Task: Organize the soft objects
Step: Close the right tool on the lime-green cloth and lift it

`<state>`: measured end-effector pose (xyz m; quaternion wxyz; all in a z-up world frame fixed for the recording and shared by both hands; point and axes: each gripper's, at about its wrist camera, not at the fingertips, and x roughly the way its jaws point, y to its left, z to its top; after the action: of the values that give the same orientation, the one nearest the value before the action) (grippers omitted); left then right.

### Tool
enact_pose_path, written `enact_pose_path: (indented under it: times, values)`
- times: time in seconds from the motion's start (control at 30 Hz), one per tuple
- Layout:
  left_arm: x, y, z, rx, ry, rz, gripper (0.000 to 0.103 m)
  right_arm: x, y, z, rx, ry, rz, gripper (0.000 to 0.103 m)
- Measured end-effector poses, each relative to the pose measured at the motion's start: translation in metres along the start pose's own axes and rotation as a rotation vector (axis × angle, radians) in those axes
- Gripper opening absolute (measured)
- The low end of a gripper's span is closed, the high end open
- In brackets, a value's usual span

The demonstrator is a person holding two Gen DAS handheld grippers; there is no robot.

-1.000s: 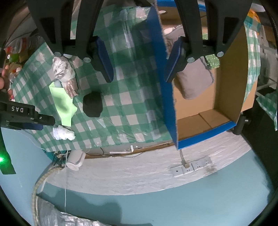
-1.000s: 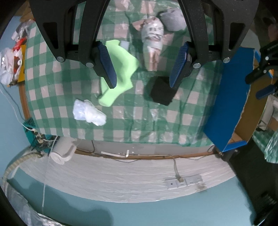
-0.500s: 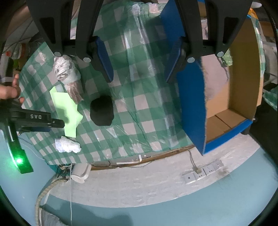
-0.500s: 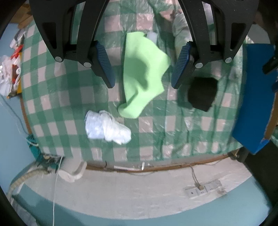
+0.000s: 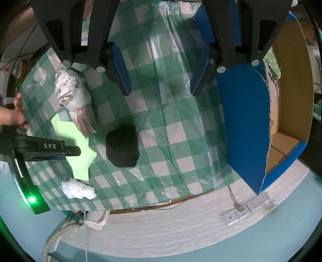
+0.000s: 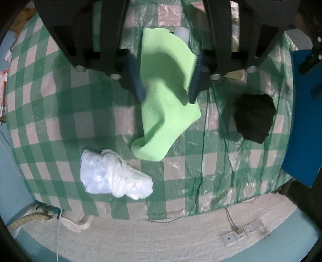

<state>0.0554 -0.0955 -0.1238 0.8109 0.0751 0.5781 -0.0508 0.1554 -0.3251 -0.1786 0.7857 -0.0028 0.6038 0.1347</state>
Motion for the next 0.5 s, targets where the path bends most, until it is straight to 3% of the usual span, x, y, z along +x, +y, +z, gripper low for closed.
enact_pose_path:
  times: [0.13, 0.23, 0.5]
  values:
    - [0.0, -0.004, 0.0, 0.007, 0.001, -0.003, 0.062, 0.005, -0.001, -0.002, -0.004, 0.019, -0.001, 0.013]
    - [0.0, -0.005, -0.001, 0.012, 0.005, -0.003, 0.062, 0.002, -0.003, -0.004, -0.006, 0.009, -0.004, 0.009]
    - [-0.004, -0.014, -0.003, 0.035, 0.0, -0.006, 0.062, -0.031, -0.001, 0.0, 0.009, -0.063, 0.021, 0.008]
